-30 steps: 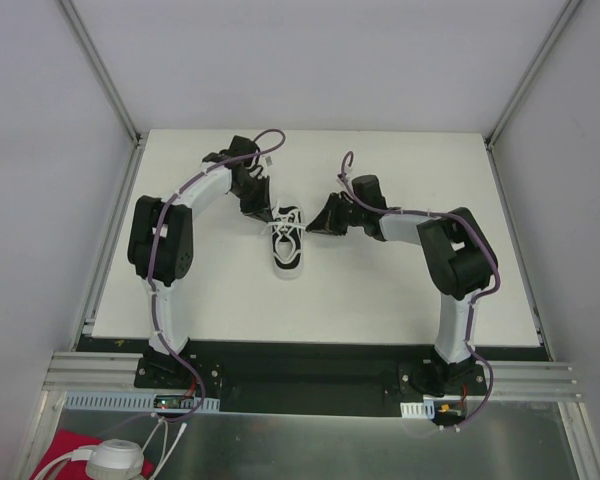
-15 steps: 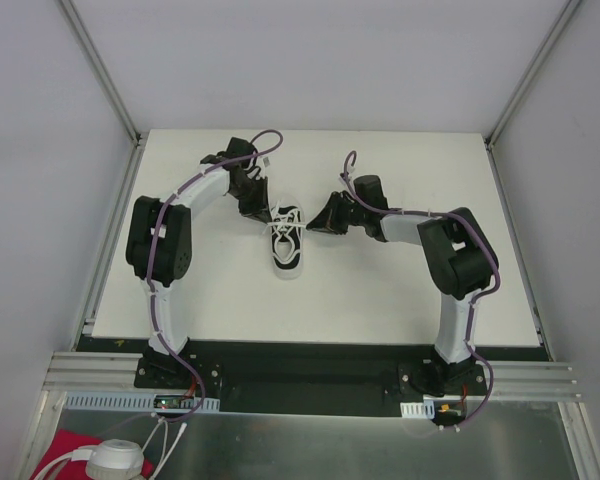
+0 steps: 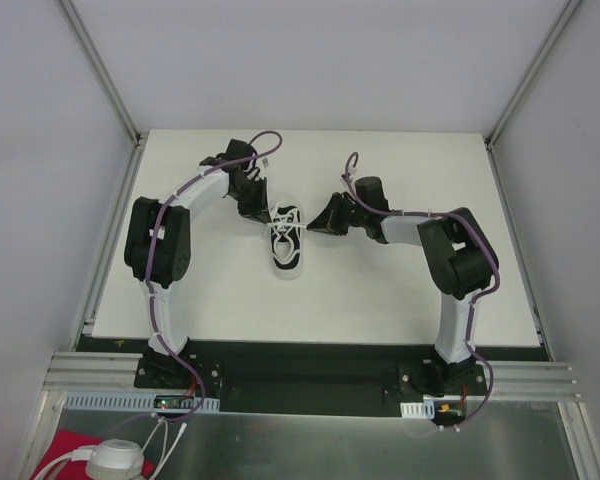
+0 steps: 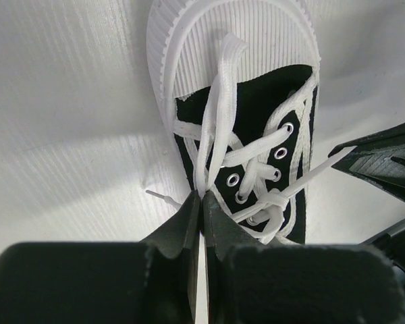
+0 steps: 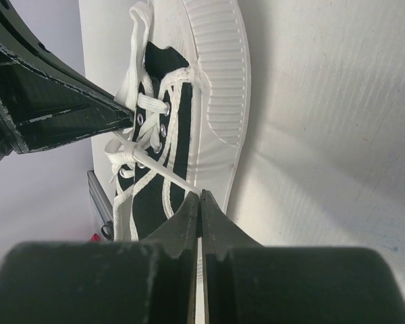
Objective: Tie the shoes
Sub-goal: Tie the shoelace on the shoe.
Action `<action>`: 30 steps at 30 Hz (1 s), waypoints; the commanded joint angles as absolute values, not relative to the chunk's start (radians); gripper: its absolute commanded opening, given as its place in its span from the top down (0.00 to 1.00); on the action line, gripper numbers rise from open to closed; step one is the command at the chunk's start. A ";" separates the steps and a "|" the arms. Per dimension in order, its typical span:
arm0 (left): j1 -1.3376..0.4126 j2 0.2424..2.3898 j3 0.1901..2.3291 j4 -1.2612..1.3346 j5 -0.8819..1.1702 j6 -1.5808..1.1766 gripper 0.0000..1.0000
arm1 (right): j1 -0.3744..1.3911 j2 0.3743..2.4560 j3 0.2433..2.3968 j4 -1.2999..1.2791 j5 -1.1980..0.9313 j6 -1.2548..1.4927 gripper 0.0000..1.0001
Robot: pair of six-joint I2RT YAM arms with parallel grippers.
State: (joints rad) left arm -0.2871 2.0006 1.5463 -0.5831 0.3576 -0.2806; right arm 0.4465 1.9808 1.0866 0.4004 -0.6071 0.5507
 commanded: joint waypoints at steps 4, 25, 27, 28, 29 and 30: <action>-0.255 1.937 1.511 -0.632 0.265 -0.247 1.00 | 0.410 1.962 1.069 0.428 -0.571 0.561 1.00; -0.213 1.668 1.602 -0.658 0.147 -0.276 0.01 | 0.357 1.535 1.152 -0.145 -0.174 0.158 0.02; -0.207 1.589 1.546 -0.657 0.135 -0.270 0.01 | 0.351 1.478 1.143 -0.224 -0.108 0.105 0.00; -0.206 1.563 1.523 -0.657 0.114 -0.268 0.01 | 0.351 1.423 1.135 -0.242 -0.042 0.092 0.00; -0.203 1.513 1.472 -0.657 0.106 -0.265 0.01 | 0.347 1.392 1.106 -0.271 -0.010 0.084 0.01; -0.202 1.485 1.442 -0.655 0.097 -0.265 0.01 | 0.345 1.362 1.091 -0.279 0.032 0.072 0.04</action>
